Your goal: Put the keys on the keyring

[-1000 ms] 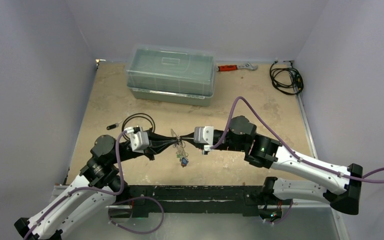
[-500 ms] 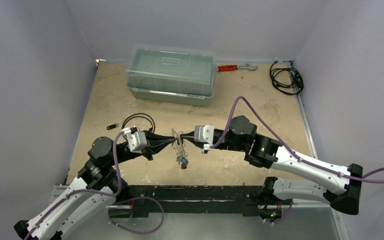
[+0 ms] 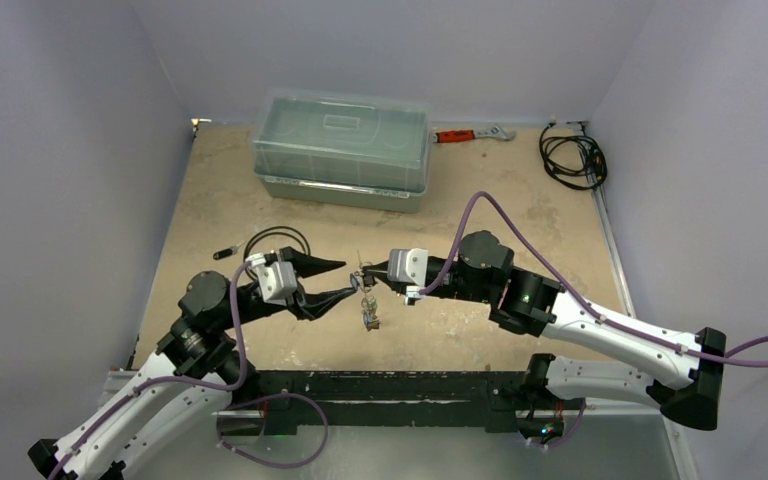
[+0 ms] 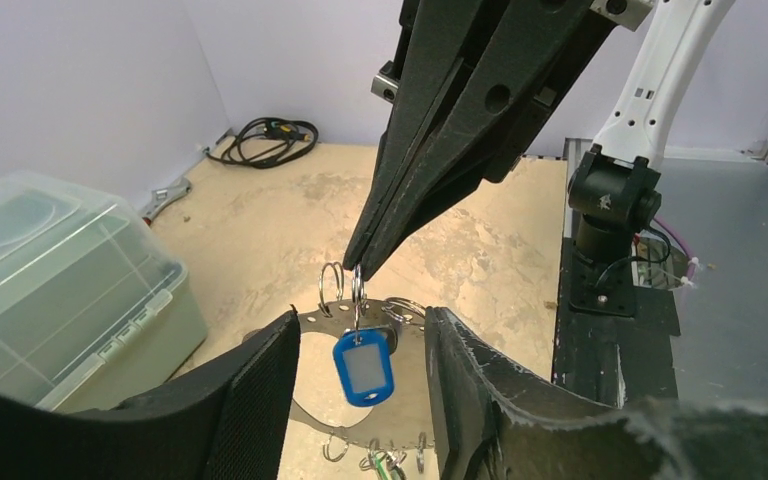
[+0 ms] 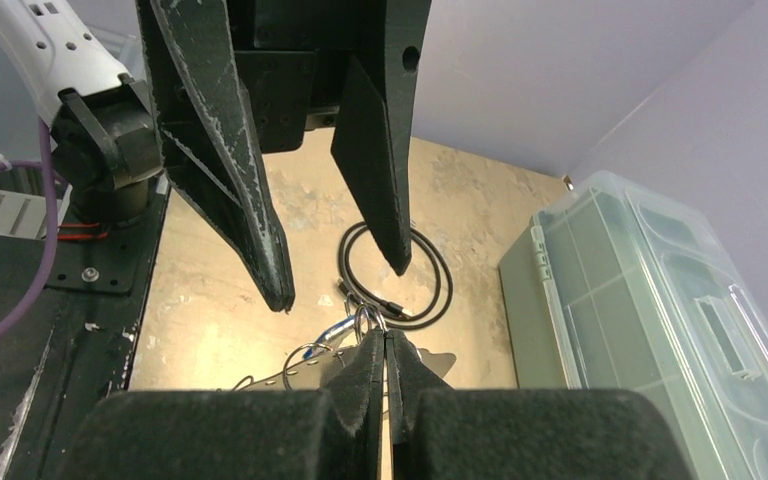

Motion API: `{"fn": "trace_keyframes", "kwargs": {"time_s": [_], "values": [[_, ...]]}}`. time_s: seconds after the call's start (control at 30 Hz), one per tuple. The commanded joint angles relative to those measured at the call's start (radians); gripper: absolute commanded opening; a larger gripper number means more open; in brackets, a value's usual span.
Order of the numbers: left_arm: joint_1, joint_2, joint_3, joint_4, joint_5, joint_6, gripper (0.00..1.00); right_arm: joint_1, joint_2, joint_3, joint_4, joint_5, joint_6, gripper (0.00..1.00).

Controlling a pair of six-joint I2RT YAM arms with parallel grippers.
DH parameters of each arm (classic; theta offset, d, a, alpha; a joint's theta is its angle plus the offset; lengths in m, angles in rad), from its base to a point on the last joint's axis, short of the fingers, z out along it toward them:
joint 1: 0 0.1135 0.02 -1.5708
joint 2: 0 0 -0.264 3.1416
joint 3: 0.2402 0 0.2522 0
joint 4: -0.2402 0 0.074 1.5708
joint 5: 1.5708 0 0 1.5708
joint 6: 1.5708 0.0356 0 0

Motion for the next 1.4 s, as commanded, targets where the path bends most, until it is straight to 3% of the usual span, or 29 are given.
{"fn": "trace_keyframes", "kwargs": {"time_s": [0.0,0.3,0.43,0.67,0.8,0.97,1.03,1.1,1.37], "values": [[0.001,0.026,0.027,0.043,0.022,0.001,0.47,-0.004,-0.018,0.043,0.054,-0.034,0.004,0.0],[0.002,0.047,0.027,0.053,0.014,-0.006,0.34,-0.003,-0.009,0.044,0.056,-0.078,0.01,0.0],[0.002,0.046,0.026,0.052,0.019,-0.005,0.33,-0.002,-0.008,0.048,0.051,-0.091,0.01,0.0],[0.002,0.056,0.027,0.057,0.05,-0.006,0.14,-0.001,-0.018,0.041,0.064,-0.128,0.011,0.0],[0.002,0.053,0.027,0.065,0.081,-0.011,0.12,-0.001,-0.012,0.045,0.074,-0.159,0.017,0.0],[0.001,0.026,0.015,0.078,0.104,-0.01,0.17,-0.001,-0.009,0.05,0.089,-0.201,0.02,0.0],[0.001,0.021,0.014,0.077,0.11,-0.008,0.12,-0.001,-0.009,0.05,0.09,-0.204,0.022,0.0],[0.002,0.022,0.018,0.068,0.111,-0.002,0.0,-0.001,-0.011,0.05,0.09,-0.205,0.023,0.0],[0.002,0.009,0.057,-0.002,0.07,0.039,0.0,-0.001,-0.021,0.051,0.089,-0.179,0.028,0.02]]}}
